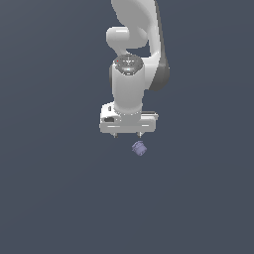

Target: Pick up the object and move it to a goal position.

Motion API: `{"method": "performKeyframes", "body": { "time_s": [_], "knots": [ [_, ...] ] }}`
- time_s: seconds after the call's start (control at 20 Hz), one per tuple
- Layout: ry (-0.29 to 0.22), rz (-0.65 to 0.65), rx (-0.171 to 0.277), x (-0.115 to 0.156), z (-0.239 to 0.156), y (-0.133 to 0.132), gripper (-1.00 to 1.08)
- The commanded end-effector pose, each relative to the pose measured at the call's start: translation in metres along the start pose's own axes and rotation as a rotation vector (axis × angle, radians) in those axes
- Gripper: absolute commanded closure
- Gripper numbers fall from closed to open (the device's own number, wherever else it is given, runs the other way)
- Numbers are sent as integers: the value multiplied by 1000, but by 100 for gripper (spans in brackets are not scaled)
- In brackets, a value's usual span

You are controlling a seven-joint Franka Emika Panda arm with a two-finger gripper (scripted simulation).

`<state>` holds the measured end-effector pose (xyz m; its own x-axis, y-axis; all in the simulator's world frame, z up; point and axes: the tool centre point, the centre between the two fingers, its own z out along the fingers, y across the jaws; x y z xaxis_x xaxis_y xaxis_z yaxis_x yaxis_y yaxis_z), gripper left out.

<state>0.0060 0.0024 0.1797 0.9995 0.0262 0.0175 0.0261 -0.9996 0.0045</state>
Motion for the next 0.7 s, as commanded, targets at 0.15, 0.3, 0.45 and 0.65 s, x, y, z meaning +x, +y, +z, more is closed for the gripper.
{"method": "performKeyframes", "body": {
  "time_s": [0.15, 0.3, 0.45, 0.65],
  "knots": [
    [-4, 0, -5, -1, 1, 2, -92],
    [-14, 4, -19, -4, 5, 9, -92],
    [-24, 13, -31, -7, 7, 16, -92],
    [-26, 20, -35, -8, 7, 18, -92]
  ]
}}
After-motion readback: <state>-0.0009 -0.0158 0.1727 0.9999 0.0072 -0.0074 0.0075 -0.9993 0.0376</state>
